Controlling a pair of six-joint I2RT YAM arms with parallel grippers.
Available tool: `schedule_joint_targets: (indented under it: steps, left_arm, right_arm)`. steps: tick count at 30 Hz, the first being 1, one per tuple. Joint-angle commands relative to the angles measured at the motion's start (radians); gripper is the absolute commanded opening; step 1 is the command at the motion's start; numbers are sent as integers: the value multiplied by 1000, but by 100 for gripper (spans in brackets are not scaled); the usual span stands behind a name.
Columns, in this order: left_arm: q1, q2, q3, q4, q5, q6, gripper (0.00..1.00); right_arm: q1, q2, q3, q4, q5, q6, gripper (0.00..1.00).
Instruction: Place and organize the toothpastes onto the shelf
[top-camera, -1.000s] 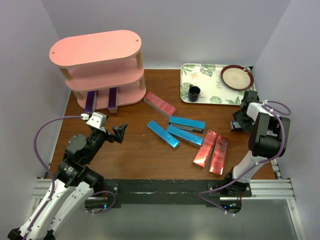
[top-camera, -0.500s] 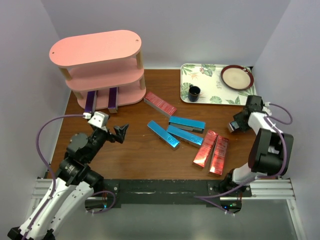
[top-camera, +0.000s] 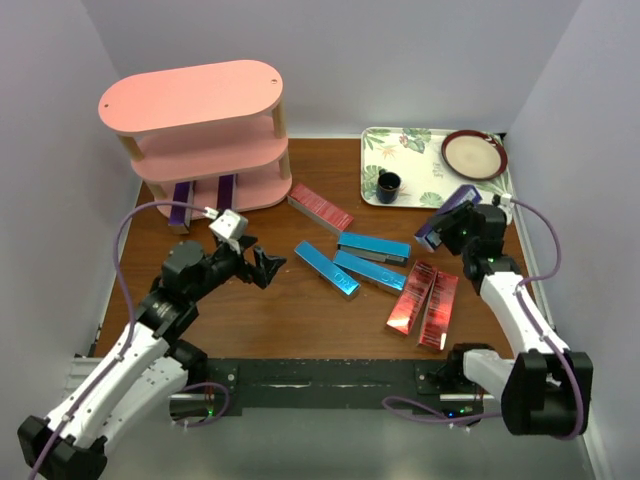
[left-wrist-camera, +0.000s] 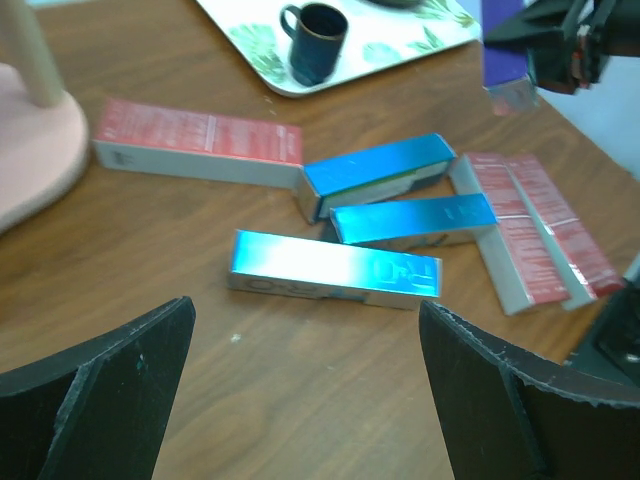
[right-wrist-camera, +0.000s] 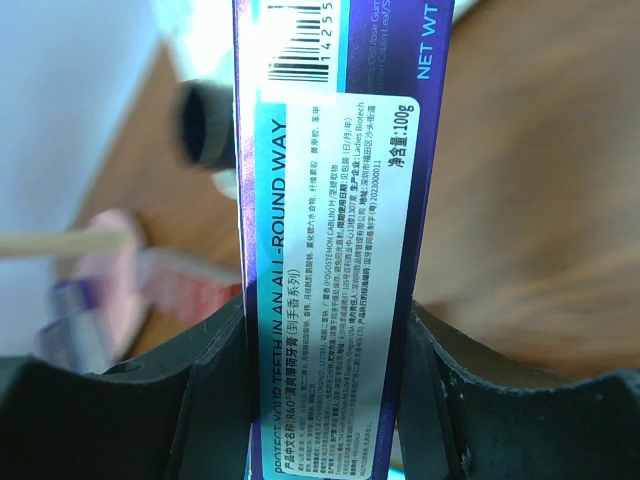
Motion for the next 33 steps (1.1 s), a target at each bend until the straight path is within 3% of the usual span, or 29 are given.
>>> schedule_joint_targets:
  steps: [1, 4, 8, 17, 23, 33]
  left_arm:
    - [-18, 64, 60, 116, 91, -158, 100]
    - [-62, 115, 52, 200, 41, -206, 100]
    - [-206, 211, 93, 262, -62, -229, 100]
    - [-463, 494, 281, 279, -352, -194, 100]
    - [-547, 626, 373, 277, -461, -157, 100]
    - [-590, 758, 462, 208, -593, -186, 95]
  right_arm:
    - [122, -83, -43, 219, -23, 130, 38]
    - [219, -93, -61, 300, -31, 175, 39]
    - [338, -84, -77, 385, -42, 197, 40]
    - [470, -93, -112, 434, -26, 209, 40]
    - [518, -95, -126, 451, -19, 215, 40]
    - [563, -81, -129, 481, -3, 223, 41]
